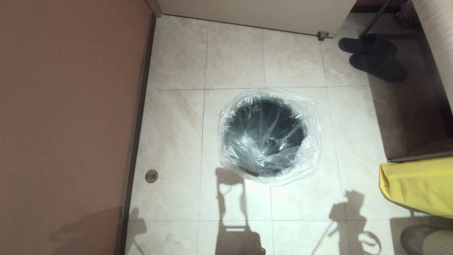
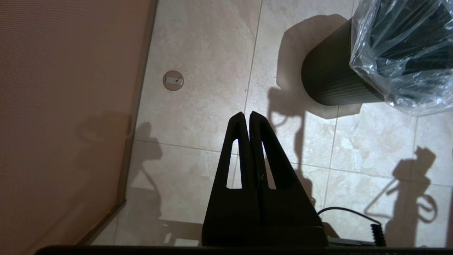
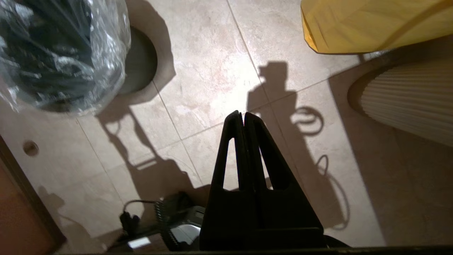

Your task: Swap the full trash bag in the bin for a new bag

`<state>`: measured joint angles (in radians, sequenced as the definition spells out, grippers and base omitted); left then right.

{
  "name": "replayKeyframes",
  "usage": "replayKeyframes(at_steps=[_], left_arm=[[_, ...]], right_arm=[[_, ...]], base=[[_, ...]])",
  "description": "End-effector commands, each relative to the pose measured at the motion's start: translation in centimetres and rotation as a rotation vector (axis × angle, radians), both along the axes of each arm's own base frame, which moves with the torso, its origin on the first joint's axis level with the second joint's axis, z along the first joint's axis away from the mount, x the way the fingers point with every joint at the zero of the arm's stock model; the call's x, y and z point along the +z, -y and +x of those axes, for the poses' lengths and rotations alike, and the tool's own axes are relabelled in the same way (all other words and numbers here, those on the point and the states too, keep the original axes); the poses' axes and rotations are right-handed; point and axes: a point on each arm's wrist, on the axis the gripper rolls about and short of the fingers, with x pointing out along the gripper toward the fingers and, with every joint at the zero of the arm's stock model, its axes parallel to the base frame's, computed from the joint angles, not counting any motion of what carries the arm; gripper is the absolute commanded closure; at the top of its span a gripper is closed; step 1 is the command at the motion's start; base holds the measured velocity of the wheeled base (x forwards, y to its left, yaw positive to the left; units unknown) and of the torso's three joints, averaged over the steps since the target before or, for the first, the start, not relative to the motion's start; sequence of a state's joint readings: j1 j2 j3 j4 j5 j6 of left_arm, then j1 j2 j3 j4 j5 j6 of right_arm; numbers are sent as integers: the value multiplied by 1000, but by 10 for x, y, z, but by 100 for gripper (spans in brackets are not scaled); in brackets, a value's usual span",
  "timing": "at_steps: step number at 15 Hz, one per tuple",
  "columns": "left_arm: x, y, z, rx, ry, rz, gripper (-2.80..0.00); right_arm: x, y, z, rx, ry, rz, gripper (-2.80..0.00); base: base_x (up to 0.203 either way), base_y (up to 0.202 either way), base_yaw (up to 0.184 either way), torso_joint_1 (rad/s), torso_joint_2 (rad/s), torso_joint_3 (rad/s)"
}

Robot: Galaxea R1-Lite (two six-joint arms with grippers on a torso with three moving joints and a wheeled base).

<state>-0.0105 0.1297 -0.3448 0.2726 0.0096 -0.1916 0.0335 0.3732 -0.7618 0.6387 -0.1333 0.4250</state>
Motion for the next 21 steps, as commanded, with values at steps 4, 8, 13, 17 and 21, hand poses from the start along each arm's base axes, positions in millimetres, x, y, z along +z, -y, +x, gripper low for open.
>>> replayKeyframes(at_steps=[4,8,13,17,21], left_arm=[[-40,0,-2,9,-1,39,0],[-52,0,6,1,6,79,0],[-66,0,18,-4,77,206,0],[-67,1,18,3,75,228,0],[-69,1,17,-15,38,258,0]], right_arm=[[-37,-1,-26,7,75,-76,0],[-72,-3,-42,10,150,-132,0],[-94,-2,-13,20,162,-293,0],[-125,-2,15,32,203,-453,0],[-136,-4,22,110,233,-449,0]], base=[[0,0,0,0,0,0],[0,0,0,0,0,0],[0,0,0,0,0,0],[0,0,0,0,0,0],[0,0,0,0,0,0]])
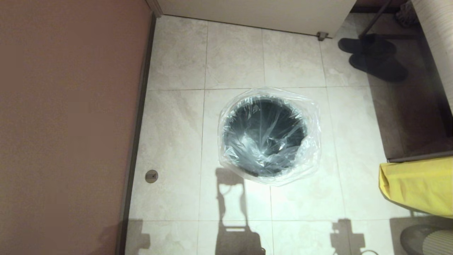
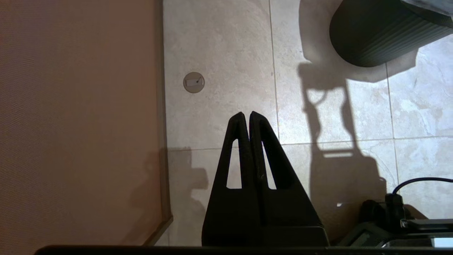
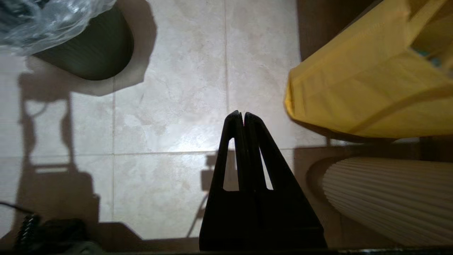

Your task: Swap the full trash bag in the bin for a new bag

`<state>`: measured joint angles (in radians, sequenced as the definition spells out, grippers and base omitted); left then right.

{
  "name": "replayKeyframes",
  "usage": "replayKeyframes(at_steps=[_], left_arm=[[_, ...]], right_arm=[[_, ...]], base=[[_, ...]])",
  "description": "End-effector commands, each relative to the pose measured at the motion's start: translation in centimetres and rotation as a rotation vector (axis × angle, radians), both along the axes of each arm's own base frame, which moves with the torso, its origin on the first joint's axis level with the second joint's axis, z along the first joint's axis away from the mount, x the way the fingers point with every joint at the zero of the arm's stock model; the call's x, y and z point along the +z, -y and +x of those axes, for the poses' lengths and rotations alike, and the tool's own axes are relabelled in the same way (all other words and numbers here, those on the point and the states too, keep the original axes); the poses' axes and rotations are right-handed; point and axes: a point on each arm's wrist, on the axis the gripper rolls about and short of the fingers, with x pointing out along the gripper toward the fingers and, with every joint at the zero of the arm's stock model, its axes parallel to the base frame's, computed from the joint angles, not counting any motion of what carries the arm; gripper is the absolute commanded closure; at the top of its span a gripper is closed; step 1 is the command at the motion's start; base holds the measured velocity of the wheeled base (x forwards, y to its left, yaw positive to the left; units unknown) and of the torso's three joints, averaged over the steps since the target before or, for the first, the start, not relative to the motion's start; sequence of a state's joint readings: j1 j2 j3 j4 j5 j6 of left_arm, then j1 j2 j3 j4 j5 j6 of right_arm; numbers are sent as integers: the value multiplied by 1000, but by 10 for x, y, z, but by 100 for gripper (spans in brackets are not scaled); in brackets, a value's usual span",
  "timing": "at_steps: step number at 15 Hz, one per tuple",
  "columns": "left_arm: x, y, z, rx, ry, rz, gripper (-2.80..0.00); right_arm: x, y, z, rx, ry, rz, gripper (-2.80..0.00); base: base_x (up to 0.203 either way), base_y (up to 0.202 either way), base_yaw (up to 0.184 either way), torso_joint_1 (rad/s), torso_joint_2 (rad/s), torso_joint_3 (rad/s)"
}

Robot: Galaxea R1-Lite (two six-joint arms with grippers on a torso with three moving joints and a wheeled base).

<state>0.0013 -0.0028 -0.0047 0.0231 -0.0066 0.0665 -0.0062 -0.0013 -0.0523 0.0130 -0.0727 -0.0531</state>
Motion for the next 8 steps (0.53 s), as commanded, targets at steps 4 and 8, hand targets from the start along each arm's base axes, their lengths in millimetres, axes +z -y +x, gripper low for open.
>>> replayKeyframes(at_steps=[4,8], left_arm=[[0,0,0,3,2,-22,0],[0,0,0,4,2,-23,0]], right_arm=[[-12,-1,4,79,-46,23,0],[-13,-1,4,81,-42,31,0]], base=[[0,0,0,0,0,0],[0,0,0,0,0,0]])
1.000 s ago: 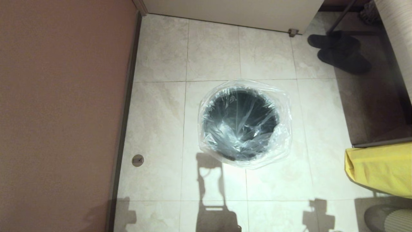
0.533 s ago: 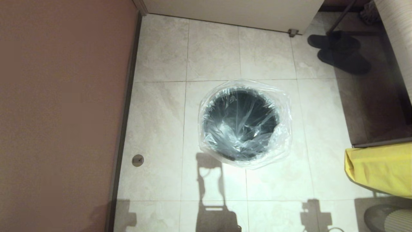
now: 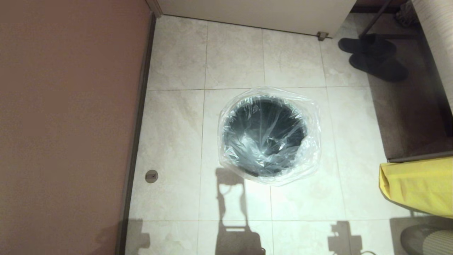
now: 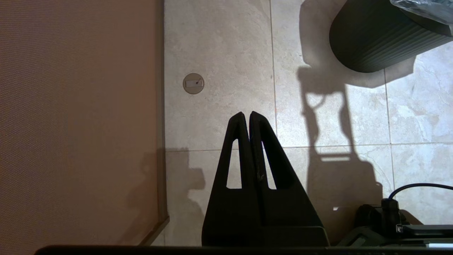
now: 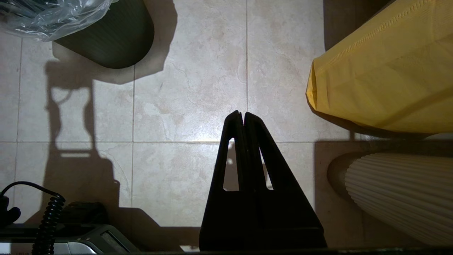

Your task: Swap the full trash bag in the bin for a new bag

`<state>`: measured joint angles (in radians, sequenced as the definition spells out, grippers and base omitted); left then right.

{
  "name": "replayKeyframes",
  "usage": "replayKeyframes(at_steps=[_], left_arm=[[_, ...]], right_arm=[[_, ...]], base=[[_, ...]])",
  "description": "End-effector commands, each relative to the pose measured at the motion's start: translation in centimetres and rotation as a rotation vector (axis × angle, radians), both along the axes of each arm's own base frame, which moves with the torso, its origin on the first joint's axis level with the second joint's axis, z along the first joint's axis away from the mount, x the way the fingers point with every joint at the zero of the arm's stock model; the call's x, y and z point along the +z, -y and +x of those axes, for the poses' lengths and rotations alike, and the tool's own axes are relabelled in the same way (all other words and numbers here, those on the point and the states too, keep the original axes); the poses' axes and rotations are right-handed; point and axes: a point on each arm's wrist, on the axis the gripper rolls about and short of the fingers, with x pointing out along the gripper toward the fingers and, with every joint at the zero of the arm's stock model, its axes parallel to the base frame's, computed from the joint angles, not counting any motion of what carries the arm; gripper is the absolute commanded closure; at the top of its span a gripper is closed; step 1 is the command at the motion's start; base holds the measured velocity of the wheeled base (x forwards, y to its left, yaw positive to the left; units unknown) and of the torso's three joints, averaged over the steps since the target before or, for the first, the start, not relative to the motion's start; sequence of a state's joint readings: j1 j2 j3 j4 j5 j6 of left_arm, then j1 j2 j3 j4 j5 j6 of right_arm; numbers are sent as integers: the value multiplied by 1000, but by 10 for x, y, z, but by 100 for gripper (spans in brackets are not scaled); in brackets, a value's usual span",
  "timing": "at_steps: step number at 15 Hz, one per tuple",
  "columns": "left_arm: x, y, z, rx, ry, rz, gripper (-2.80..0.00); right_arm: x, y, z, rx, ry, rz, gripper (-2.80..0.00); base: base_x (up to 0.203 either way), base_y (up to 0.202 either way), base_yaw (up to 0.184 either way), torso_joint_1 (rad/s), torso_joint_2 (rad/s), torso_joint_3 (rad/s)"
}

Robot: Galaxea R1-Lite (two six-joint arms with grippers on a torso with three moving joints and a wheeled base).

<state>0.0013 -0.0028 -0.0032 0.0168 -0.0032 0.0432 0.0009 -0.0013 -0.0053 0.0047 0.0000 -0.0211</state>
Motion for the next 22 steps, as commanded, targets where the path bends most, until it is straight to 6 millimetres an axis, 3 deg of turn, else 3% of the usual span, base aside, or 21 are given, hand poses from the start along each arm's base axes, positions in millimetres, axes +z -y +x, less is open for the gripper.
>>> replayKeyframes(at_steps=[1,22], left_arm=[[0,0,0,0,-3,0,0],[0,0,0,0,-3,0,0]], right_arm=[[-1,0,0,1,-5,-3,0],[0,0,0,-7,-3,32,0]], base=[[0,0,0,0,0,0],[0,0,0,0,0,0]])
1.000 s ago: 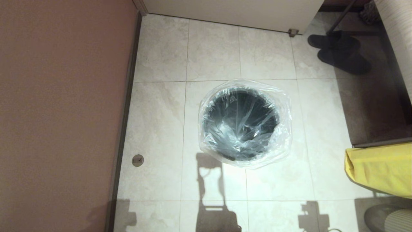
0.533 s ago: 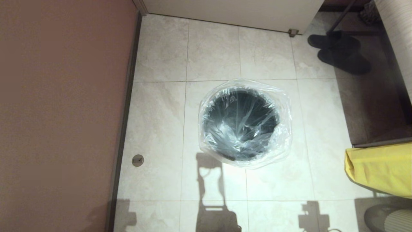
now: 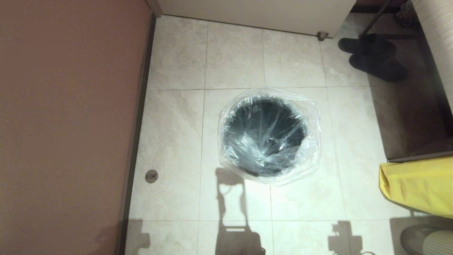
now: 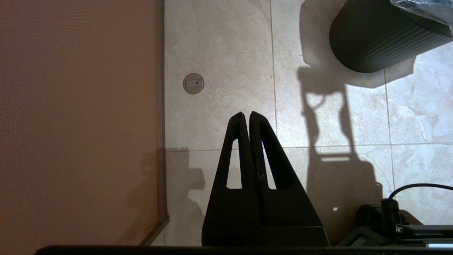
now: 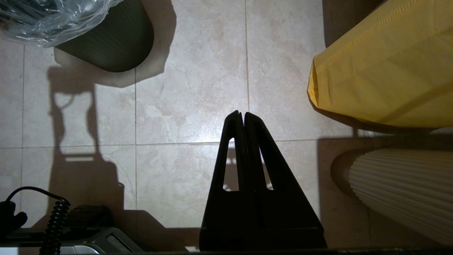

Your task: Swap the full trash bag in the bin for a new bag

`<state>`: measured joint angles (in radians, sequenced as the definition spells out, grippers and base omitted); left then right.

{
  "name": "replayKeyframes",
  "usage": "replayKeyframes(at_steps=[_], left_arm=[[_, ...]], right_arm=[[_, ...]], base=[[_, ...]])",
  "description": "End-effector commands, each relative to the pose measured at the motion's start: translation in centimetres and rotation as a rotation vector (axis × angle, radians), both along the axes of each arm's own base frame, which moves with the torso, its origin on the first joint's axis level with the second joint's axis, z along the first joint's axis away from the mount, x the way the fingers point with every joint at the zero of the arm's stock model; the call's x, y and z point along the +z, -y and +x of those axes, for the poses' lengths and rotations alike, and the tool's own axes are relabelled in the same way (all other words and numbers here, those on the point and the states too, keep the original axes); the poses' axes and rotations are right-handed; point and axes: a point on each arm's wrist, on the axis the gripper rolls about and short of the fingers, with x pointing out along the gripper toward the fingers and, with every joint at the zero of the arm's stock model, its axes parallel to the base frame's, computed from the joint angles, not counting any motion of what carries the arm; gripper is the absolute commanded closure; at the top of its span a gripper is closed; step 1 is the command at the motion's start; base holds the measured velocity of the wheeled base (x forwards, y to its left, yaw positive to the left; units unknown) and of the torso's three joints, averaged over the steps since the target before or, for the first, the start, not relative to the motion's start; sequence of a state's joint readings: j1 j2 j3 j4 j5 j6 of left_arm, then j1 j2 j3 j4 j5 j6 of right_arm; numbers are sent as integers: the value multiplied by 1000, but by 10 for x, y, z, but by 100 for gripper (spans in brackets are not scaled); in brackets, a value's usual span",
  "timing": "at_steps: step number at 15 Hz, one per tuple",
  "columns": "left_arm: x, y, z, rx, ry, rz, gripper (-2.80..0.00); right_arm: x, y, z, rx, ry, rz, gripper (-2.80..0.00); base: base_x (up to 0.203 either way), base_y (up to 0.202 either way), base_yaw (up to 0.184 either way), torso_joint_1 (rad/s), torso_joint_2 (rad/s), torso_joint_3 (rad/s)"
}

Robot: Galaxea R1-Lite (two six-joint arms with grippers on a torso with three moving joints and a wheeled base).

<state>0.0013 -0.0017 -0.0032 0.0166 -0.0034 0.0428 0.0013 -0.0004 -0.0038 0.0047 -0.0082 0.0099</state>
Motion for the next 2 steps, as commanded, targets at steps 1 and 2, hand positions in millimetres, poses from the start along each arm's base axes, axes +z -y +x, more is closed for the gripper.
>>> replayKeyframes(at_steps=[1,2], left_arm=[[0,0,0,1,-2,0,0],[0,0,0,1,-2,0,0]], right_arm=[[0,0,0,-1,-3,1,0],[0,0,0,1,-1,1,0]], base=[[0,0,0,0,0,0],[0,0,0,0,0,0]])
